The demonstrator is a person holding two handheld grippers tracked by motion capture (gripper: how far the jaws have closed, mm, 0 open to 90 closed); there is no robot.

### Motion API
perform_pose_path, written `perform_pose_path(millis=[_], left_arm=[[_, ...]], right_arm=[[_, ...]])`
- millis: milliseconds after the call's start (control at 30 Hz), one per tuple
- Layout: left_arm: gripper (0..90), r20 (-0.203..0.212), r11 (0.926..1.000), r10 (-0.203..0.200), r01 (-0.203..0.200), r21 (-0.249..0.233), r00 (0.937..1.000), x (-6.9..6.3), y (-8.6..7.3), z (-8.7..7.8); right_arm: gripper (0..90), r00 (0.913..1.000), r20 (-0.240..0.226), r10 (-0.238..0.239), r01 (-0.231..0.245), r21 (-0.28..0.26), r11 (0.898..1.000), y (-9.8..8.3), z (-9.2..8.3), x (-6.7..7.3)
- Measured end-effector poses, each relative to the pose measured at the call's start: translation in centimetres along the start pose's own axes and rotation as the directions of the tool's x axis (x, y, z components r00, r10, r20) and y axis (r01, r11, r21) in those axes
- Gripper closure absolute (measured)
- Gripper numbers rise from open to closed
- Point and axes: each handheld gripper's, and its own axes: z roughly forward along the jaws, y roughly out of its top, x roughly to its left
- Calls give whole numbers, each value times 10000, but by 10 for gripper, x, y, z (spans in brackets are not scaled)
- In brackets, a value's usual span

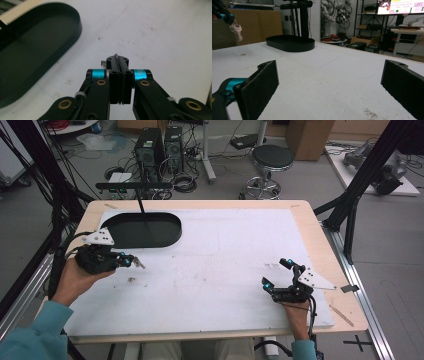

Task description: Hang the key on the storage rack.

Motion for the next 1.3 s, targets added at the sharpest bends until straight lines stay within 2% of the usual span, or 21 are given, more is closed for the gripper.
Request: perform_pose_path(millis=[133, 167, 233, 333, 467, 700, 867, 1067, 1200, 1300], left_arm=[[884, -75, 9981, -63, 58, -606, 10000, 5, 13, -6], [884, -75, 9981, -63, 58, -606, 10000, 5, 13, -6], [884, -59, 9952, -115, 109, -974, 9999, 9, 22, -9], [885, 9, 9930, -235, 234, -1162, 9997, 11, 27, -10], [885, -104, 9903, -228, 212, -1374, 9997, 17, 35, -12], [885, -403, 9794, -452, 363, -1985, 9982, 32, 52, -15], [885, -497, 9764, -533, 416, -2118, 9973, 43, 68, -15], [885, -900, 9741, -700, 486, -2208, 9935, 58, 90, -9], [885, -1011, 9733, -796, 554, -2226, 9917, 66, 99, -4], [885, -1141, 9693, -975, 683, -2363, 9887, 73, 106, 1]], right_arm=[[6, 10000, -5, 19, -19, 8, 10000, 0, 0, 0], [5, 10000, -9, 15, -15, 19, 10000, 0, 0, 0], [6, 10000, -3, 21, -21, 7, 10000, 0, 0, 0], [6, 10000, -12, 28, -28, 18, 10000, 0, 0, 1], [6, 10000, -5, -7, 7, -6, 10000, 0, 0, 0], [6, 10000, 0, -4, 4, 1, 10000, 0, 0, 0], [6, 10000, -10, 4, -4, -9, 10000, 0, 0, 0], [6, 10000, 8, -17, 17, -12, 10000, 0, 0, 0], [6, 10000, -5, -9, 9, -14, 10000, 0, 0, 0], [6, 10000, -7, -1, 1, -11, 10000, 0, 0, 0]])
